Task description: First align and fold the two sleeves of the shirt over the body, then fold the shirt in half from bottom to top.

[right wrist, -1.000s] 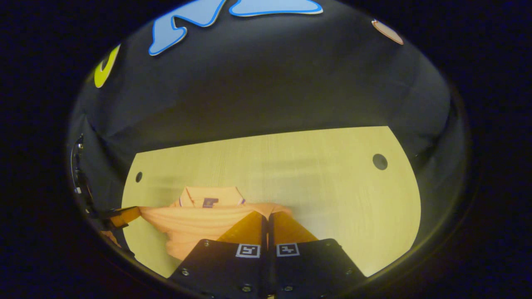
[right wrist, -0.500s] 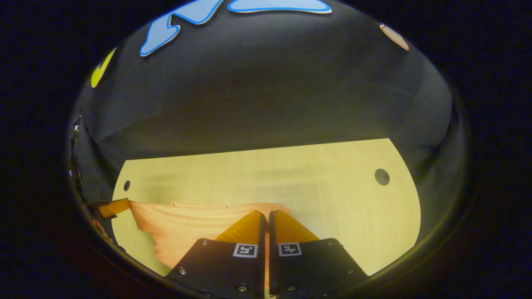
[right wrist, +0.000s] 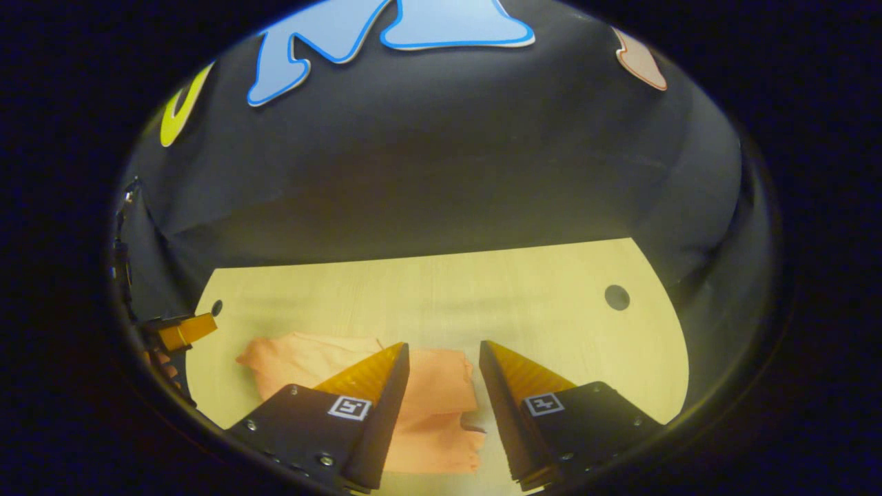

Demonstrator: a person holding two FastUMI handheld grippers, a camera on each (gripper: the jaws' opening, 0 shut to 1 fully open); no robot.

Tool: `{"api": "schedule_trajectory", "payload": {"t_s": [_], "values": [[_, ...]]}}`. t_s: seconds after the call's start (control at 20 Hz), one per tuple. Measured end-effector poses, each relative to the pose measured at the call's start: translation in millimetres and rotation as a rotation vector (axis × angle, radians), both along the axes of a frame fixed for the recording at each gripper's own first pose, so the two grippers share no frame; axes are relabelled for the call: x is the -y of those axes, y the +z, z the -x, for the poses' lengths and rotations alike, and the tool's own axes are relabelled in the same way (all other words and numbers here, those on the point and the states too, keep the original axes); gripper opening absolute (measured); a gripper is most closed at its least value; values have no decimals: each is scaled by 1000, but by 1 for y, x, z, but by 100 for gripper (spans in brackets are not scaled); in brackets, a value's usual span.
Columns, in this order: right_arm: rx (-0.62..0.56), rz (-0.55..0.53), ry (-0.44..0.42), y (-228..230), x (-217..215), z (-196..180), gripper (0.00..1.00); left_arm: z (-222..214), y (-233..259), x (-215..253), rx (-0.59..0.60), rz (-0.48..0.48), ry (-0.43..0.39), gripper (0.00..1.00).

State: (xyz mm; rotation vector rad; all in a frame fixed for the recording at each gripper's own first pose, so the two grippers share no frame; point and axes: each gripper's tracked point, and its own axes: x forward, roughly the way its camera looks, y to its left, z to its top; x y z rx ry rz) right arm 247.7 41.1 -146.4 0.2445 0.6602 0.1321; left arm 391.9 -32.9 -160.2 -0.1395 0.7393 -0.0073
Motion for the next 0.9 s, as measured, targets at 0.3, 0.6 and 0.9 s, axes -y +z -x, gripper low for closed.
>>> {"api": "schedule_trajectory", "payload": {"t_s": [0.3,0.6,0.9], "values": [[165,4,-11,69,10,50,66,-2,37,8,193,41,-50,82],[408,-6,-22,161,13,127,66,-8,79,13,418,48,-64,84],[562,2,-1,211,7,189,65,-11,120,6,629,5,-79,83]]}}
